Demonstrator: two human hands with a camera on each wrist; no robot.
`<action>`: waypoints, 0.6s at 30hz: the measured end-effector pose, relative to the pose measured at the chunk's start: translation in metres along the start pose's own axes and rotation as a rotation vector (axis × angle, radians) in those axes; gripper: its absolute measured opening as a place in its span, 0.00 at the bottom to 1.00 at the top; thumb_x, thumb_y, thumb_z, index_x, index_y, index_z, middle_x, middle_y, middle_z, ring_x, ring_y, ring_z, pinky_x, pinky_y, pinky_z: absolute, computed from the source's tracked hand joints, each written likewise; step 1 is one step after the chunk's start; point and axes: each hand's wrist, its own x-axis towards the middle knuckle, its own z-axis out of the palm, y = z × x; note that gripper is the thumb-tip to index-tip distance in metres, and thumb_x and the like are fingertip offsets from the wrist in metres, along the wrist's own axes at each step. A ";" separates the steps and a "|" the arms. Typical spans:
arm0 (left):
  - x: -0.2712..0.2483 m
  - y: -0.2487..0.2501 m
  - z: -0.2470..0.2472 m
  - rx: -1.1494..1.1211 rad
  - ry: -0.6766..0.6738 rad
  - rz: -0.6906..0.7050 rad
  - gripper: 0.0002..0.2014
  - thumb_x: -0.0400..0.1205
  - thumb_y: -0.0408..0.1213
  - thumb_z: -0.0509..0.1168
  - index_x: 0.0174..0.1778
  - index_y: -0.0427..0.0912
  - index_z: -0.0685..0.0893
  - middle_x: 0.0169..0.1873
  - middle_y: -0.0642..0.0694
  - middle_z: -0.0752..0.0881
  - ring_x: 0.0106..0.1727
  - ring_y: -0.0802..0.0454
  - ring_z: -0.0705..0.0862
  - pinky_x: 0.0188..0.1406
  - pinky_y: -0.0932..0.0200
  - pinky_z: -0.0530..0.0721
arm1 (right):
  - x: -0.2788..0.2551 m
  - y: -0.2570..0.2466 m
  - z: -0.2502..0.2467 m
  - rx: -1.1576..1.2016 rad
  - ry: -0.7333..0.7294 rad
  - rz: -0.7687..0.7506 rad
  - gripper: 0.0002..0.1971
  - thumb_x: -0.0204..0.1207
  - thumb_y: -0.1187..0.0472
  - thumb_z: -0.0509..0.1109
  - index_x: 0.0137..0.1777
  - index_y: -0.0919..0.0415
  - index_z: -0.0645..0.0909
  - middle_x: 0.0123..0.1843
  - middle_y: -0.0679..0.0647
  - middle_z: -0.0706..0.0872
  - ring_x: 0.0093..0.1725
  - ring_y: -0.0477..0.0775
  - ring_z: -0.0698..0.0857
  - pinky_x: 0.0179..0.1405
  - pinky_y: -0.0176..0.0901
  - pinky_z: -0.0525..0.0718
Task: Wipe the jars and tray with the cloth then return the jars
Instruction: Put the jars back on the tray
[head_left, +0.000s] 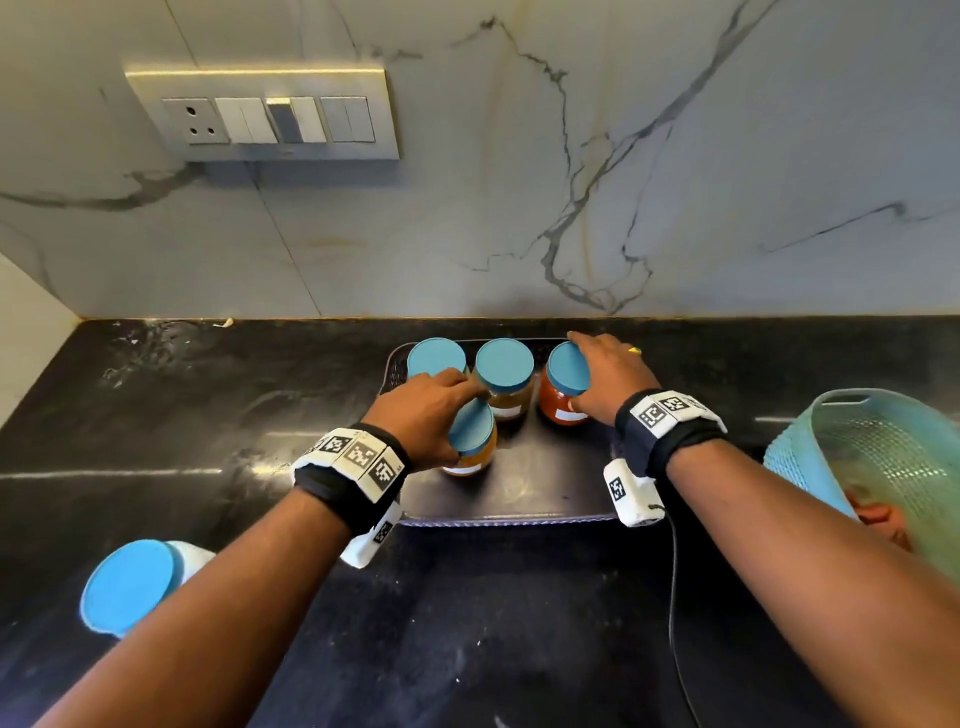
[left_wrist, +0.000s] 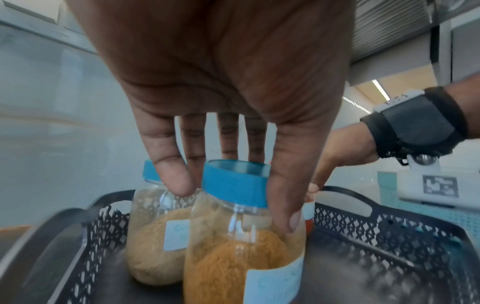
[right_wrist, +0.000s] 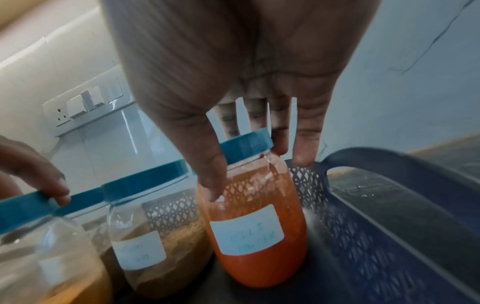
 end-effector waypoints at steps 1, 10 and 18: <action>0.000 0.002 0.001 0.008 0.005 0.004 0.38 0.73 0.47 0.79 0.79 0.57 0.72 0.74 0.49 0.76 0.67 0.42 0.81 0.61 0.40 0.87 | 0.000 0.002 0.000 -0.002 -0.004 -0.002 0.48 0.69 0.55 0.82 0.87 0.51 0.60 0.80 0.60 0.71 0.78 0.66 0.72 0.78 0.59 0.75; 0.000 0.009 0.004 0.085 0.040 -0.023 0.43 0.76 0.47 0.78 0.85 0.56 0.64 0.78 0.46 0.71 0.72 0.40 0.79 0.62 0.40 0.88 | -0.014 -0.009 -0.008 0.000 0.077 -0.077 0.42 0.75 0.53 0.77 0.87 0.52 0.61 0.86 0.58 0.65 0.83 0.64 0.67 0.79 0.61 0.73; -0.031 0.000 -0.002 0.010 0.137 -0.042 0.36 0.83 0.50 0.71 0.87 0.56 0.63 0.82 0.47 0.70 0.76 0.42 0.77 0.67 0.42 0.85 | -0.037 -0.051 -0.012 -0.011 0.179 -0.202 0.31 0.78 0.53 0.74 0.81 0.56 0.73 0.82 0.59 0.71 0.81 0.62 0.69 0.79 0.57 0.72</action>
